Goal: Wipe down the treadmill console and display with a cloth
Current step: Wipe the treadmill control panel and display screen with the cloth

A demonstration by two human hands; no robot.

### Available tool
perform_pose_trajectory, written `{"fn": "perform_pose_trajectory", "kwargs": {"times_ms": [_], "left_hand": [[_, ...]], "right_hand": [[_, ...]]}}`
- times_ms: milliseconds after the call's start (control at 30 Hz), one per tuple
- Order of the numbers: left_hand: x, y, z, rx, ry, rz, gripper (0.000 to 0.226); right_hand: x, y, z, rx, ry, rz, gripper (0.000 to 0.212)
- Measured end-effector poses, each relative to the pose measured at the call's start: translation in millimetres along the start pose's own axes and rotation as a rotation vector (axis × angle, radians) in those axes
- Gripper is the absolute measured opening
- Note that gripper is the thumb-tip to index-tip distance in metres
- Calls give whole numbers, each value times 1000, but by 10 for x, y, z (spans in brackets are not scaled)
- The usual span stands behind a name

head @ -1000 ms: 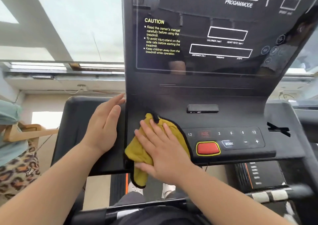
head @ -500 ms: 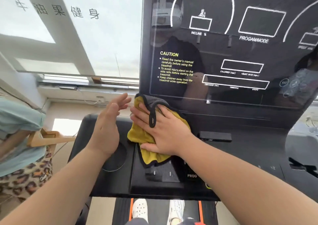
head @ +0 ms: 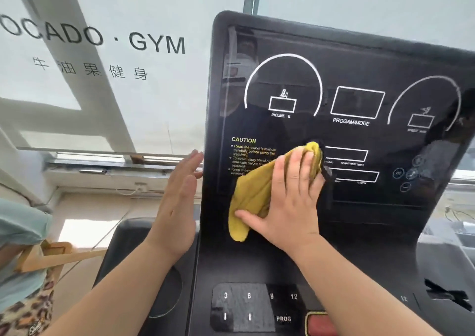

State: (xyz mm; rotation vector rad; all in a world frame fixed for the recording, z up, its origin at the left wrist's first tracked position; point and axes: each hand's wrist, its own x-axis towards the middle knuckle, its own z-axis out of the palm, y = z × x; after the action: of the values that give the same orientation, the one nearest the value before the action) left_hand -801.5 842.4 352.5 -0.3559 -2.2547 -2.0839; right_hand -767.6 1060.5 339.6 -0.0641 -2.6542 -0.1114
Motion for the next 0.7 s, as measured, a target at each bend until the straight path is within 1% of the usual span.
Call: {"fn": "perform_pose_trajectory", "kwargs": {"times_ms": [33,67,100,167,200,233,267,300,333,367,400,433,467,500,533,600,667,700], "left_hand": [[33,11,24,11,-8,6,73],[58,19,42,15,-8,8,71],[74,32,52,9,-5,7,66],[79,58,49,-20,-5,7,58],[70,72,33,-41,-10,3,59],[65,90,15,-66,-20,-5,66],[62,114,-5,-88,-23,-11,77],[61,112,-32,-114,-33,-10,86],[55,108,-55,-109,-46,-4,88],[51,90,-65,-81,-56,25,79],[49,59,-84,-16,-50,73,57],[42,21,-107,52,-64,118,42],[33,-17,-126,117,-59,169,55],[30,-21,-144,143,-61,182,69],[28,-30,-162,154,-62,187,73],[30,2,-149,157,-75,201,69],[34,45,-117,86,-80,155,53],[36,66,-102,50,-75,122,50]], "right_hand": [[30,21,-14,-20,-3,-23,137],[73,18,-27,-42,-8,-77,137],[127,0,-42,-66,-13,-176,135],[261,-50,-71,-113,-15,-477,124],[340,-69,-86,-128,-14,-621,117],[431,-84,-112,-146,-12,-735,111],[538,-93,-144,-172,-9,-818,107],[660,-97,-184,-201,1,-876,104],[790,-98,-243,-224,18,-908,103],[932,-89,-316,-235,41,-917,103],[1089,-69,-409,-241,71,-908,102],[1261,-38,-517,-252,100,-887,103],[1448,-1,-642,-268,128,-859,104],[1633,37,-773,-281,153,-825,105],[1808,76,-904,-286,170,-787,106],[2074,159,-1125,-281,174,-670,108],[2151,207,-1208,-246,172,-517,111],[2115,200,-1194,-231,183,-461,113]]}}
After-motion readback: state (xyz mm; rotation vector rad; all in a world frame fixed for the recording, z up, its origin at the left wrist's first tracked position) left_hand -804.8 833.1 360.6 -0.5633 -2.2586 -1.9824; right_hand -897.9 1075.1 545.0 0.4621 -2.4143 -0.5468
